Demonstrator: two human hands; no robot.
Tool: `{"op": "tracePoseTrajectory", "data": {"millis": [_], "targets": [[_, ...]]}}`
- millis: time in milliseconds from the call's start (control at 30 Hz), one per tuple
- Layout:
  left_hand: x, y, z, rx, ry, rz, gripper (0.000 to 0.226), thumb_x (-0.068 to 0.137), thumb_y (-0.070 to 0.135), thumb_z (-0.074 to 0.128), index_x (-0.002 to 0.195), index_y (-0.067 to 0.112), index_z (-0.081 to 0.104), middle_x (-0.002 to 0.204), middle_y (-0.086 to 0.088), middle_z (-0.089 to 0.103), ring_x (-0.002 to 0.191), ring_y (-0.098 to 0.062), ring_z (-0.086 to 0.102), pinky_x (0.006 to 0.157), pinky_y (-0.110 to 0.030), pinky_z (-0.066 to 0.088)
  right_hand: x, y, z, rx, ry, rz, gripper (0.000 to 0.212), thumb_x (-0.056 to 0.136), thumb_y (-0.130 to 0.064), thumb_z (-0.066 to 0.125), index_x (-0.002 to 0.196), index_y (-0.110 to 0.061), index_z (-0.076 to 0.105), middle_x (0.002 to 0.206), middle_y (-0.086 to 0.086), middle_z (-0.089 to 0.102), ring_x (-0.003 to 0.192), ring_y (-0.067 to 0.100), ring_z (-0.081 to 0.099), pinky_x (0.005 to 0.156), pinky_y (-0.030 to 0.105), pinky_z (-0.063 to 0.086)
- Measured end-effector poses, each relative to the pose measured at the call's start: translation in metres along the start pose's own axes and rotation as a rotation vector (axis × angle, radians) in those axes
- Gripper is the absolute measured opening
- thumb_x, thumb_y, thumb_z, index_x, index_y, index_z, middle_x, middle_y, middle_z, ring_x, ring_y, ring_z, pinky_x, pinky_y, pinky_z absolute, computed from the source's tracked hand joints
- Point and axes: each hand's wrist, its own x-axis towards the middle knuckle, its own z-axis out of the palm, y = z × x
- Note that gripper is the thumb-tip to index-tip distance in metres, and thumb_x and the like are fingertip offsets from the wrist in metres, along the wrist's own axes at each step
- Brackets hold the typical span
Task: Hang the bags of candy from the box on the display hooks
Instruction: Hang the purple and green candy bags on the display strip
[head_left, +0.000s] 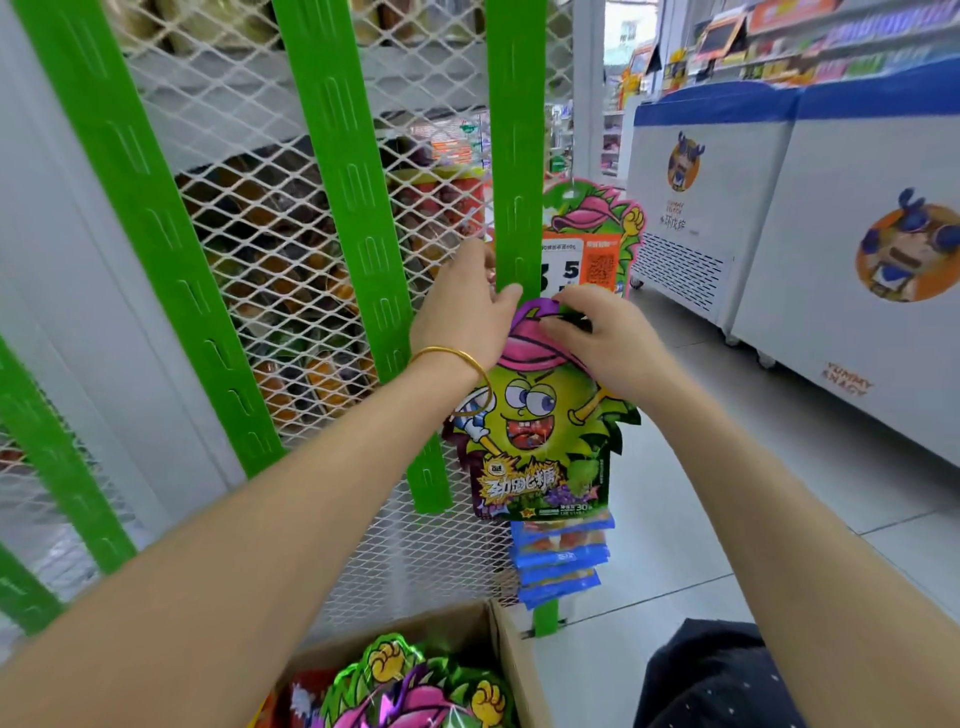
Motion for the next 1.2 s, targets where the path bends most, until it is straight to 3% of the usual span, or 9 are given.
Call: {"op": "tracePoseTrajectory", "data": {"millis": [100, 167, 400, 633, 867, 967, 1033, 1100, 1200], "targets": [[-0.001, 0.0, -0.002, -0.034, 0.028, 0.015, 0.018, 0.089, 0.027, 0.058, 0.1, 0.015, 0.051, 0.095, -0.002, 0.058, 0.085, -0.019, 0.055, 0.079, -0.034, 0.048, 0.0, -0.002, 0.0, 0.024, 0.006, -0.001, 0.012, 0.092, -0.029, 0.055, 0.085, -0.026, 0.046, 0.075, -0.013, 0.044, 0.082, 0.018, 0.046, 0.075, 0.041, 0.043], [-0.001, 0.001, -0.003, -0.032, 0.003, 0.027, 0.014, 0.089, 0.026, 0.056, 0.09, 0.014, 0.05, 0.084, 0.002, 0.053, 0.081, -0.019, 0.05, 0.074, -0.031, 0.043, -0.001, -0.003, 0.0, 0.025, 0.009, -0.004, 0.012, 0.092, -0.028, 0.056, 0.084, -0.021, 0.05, 0.078, -0.005, 0.048, 0.082, 0.021, 0.048, 0.076, 0.043, 0.044], [0.0, 0.007, -0.007, -0.076, -0.191, -0.016, 0.016, 0.095, 0.026, 0.044, 0.095, 0.01, 0.046, 0.068, 0.004, 0.039, 0.06, -0.013, 0.037, 0.052, -0.029, 0.028, -0.002, -0.006, -0.002, -0.009, 0.028, 0.023, 0.02, 0.092, -0.031, 0.053, 0.087, -0.012, 0.056, 0.082, 0.004, 0.058, 0.08, 0.026, 0.053, 0.07, 0.04, 0.043], [-0.002, 0.007, -0.012, -0.094, -0.21, -0.057, 0.019, 0.097, 0.024, 0.043, 0.085, 0.009, 0.044, 0.066, 0.002, 0.037, 0.057, -0.012, 0.035, 0.053, -0.027, 0.028, 0.0, -0.016, -0.003, -0.177, 0.11, -0.041, 0.019, 0.092, -0.031, 0.052, 0.078, -0.02, 0.046, 0.076, -0.003, 0.048, 0.074, 0.02, 0.045, 0.054, 0.031, 0.025], [-0.007, -0.001, -0.008, -0.207, -0.15, -0.126, 0.028, 0.094, 0.029, 0.049, 0.072, 0.011, 0.05, 0.061, 0.001, 0.042, 0.054, -0.011, 0.038, 0.052, -0.024, 0.031, -0.009, -0.009, 0.006, -0.109, 0.075, -0.01, 0.02, 0.091, -0.028, 0.054, 0.078, -0.014, 0.051, 0.07, -0.005, 0.046, 0.073, 0.022, 0.046, 0.058, 0.033, 0.033], [-0.009, -0.006, -0.008, -0.243, -0.158, -0.107, 0.018, 0.093, 0.024, 0.053, 0.087, 0.009, 0.061, 0.07, -0.001, 0.051, 0.063, -0.013, 0.045, 0.065, -0.025, 0.037, -0.01, -0.002, 0.013, -0.077, -0.007, 0.01, 0.017, 0.092, -0.027, 0.053, 0.083, -0.014, 0.051, 0.081, 0.0, 0.054, 0.08, 0.023, 0.051, 0.06, 0.033, 0.034], [-0.01, -0.008, -0.007, -0.243, -0.173, -0.092, 0.012, 0.091, 0.019, 0.056, 0.094, 0.009, 0.061, 0.063, 0.0, 0.05, 0.057, -0.012, 0.043, 0.062, -0.025, 0.038, -0.011, 0.002, 0.018, -0.07, -0.023, 0.047, 0.02, 0.093, -0.03, 0.053, 0.096, -0.011, 0.055, 0.092, 0.0, 0.058, 0.084, 0.02, 0.053, 0.063, 0.033, 0.036], [-0.012, -0.009, -0.007, -0.218, -0.171, -0.079, 0.005, 0.09, 0.015, 0.057, 0.087, 0.01, 0.058, 0.055, 0.002, 0.047, 0.051, -0.01, 0.04, 0.056, -0.023, 0.035, -0.013, 0.003, 0.019, -0.031, -0.001, 0.098, 0.021, 0.092, -0.033, 0.055, 0.099, -0.014, 0.051, 0.086, -0.007, 0.053, 0.079, 0.015, 0.049, 0.059, 0.03, 0.033], [-0.017, -0.011, -0.005, -0.226, -0.164, -0.063, 0.007, 0.089, 0.011, 0.056, 0.096, 0.009, 0.059, 0.075, -0.003, 0.06, 0.067, -0.013, 0.052, 0.07, -0.024, 0.044, -0.018, 0.002, 0.021, -0.026, 0.05, 0.129, 0.027, 0.089, -0.036, 0.06, 0.094, -0.015, 0.044, 0.081, -0.005, 0.05, 0.076, 0.019, 0.05, 0.058, 0.031, 0.035]]}}
